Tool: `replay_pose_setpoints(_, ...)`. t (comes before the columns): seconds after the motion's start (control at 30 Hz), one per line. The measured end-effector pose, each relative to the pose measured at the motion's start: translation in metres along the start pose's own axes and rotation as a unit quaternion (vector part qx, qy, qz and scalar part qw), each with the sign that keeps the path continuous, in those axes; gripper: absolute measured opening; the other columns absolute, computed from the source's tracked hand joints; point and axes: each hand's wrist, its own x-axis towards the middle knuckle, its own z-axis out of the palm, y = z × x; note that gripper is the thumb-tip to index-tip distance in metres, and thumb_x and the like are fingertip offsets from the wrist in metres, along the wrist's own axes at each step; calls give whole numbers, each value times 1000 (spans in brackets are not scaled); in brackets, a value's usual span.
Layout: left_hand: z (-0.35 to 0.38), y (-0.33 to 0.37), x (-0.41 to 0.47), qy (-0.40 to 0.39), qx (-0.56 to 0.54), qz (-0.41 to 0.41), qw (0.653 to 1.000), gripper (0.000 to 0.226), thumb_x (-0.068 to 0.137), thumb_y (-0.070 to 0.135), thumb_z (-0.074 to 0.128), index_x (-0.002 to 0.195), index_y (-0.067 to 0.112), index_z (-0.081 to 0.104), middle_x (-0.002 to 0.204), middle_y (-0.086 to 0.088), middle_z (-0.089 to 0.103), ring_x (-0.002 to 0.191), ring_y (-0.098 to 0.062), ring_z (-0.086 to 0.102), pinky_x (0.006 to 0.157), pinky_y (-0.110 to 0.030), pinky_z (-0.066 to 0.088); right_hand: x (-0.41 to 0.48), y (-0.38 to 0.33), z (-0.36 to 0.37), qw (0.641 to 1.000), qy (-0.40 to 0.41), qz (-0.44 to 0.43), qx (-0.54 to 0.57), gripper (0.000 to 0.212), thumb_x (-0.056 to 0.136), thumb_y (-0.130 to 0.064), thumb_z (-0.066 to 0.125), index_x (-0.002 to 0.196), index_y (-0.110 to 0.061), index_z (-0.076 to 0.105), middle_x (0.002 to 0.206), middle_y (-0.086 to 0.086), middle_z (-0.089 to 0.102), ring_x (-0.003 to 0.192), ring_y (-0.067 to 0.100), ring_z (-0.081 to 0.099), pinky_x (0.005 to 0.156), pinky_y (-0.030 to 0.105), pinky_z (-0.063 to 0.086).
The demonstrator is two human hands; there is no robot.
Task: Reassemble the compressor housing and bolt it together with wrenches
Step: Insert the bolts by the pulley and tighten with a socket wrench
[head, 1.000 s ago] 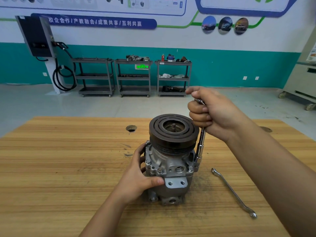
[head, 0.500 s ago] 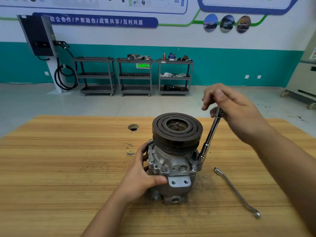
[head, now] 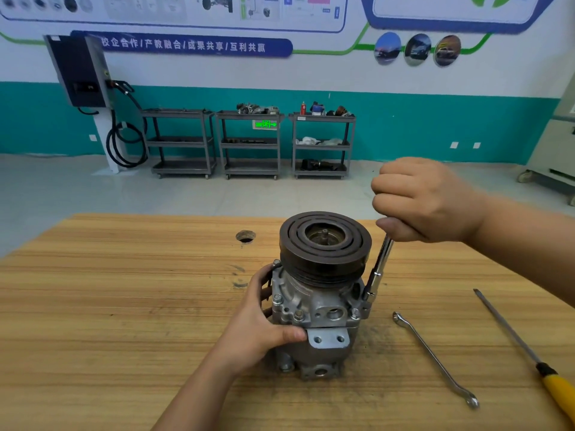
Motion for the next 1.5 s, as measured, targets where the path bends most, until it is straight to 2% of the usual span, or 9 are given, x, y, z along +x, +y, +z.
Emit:
replay_pose_setpoints(0.17, 0, 0, 2, -6, -3, 0, 1000, 128, 19, 52, 90, 132, 48, 30, 134, 11, 49, 113, -1, 56, 76, -10, 48, -2, -2, -1, 993, -70, 95, -26, 65, 100, -29, 19, 54, -2, 55, 49, 12, 50, 40, 26, 48, 40, 27, 40)
replay_pose_setpoints(0.4, -2, -1, 3, -7, -7, -3, 1000, 138, 14, 61, 88, 137, 43, 28, 135, 11, 49, 116, -8, 56, 81, -16, 50, 15, -37, -21, 908, -244, 292, -175, 61, 91, -40, 9, 44, -11, 34, 42, -3, 33, 36, 16, 25, 46, 17, 14)
replay_pose_setpoints(0.53, 2, 4, -4, 1, -7, 7, 1000, 126, 27, 50, 90, 137, 45, 29, 137, 11, 48, 111, 5, 56, 76, -11, 49, 25, -44, -23, 884, -246, 361, -167, 58, 101, -34, 27, 47, -13, 33, 44, -1, 31, 40, 16, 27, 45, 18, 19)
replay_pose_setpoints(0.73, 42, 12, -44, 161, -71, 37, 984, 123, 30, 68, 84, 129, 71, 11, 145, 34, 25, 130, 1, 37, 104, -27, 35, 34, -44, -29, 841, -308, 422, -141, 49, 100, -28, 33, 53, -16, 36, 53, 2, 39, 46, 19, 36, 45, 21, 26)
replay_pose_setpoints(0.87, 72, 24, -51, 228, -10, 41, 973, 130, 25, 65, 85, 127, 67, 4, 147, 25, 21, 134, -3, 29, 112, -40, 30, 42, -52, -31, 840, -310, 424, -140, 43, 98, -23, 39, 56, -16, 32, 56, 3, 37, 47, 19, 34, 45, 21, 23)
replay_pose_setpoints(1.0, 75, 27, -43, 254, 79, 62, 962, 126, 50, 40, 89, 132, 60, -4, 142, 26, 13, 134, -1, 19, 113, -32, 24, 42, -53, -41, 861, -293, 406, -93, 48, 97, -43, 35, 58, -16, 38, 57, 1, 40, 49, 16, 34, 45, 23, 21)
replay_pose_setpoints(1.27, 79, 28, -35, 237, 156, 68, 957, 135, 43, 45, 89, 115, 72, -22, 120, 33, 5, 104, 23, 9, 104, -21, 17, 33, -36, -60, 865, -321, 359, 137, 30, 89, -45, 54, 67, -29, 39, 71, -14, 45, 66, -2, 40, 53, 20, 27)
replay_pose_setpoints(1.4, 61, 20, -33, 194, 137, 61, 969, 125, 45, 42, 86, 115, 77, -11, 126, 29, 22, 119, 9, 27, 101, -18, 26, 26, -19, -72, 855, -274, 408, 164, 21, 84, -46, 59, 68, -33, 53, 68, -17, 51, 65, -5, 48, 52, 15, 26)
replay_pose_setpoints(1.5, 31, 17, -28, 109, 110, 39, 987, 121, 46, 42, 87, 117, 78, -4, 117, 40, 34, 109, 23, 43, 89, -2, 33, 19, -6, -75, 856, -242, 426, 164, 16, 84, -45, 59, 71, -35, 55, 73, -16, 54, 69, -1, 49, 54, 18, 28)
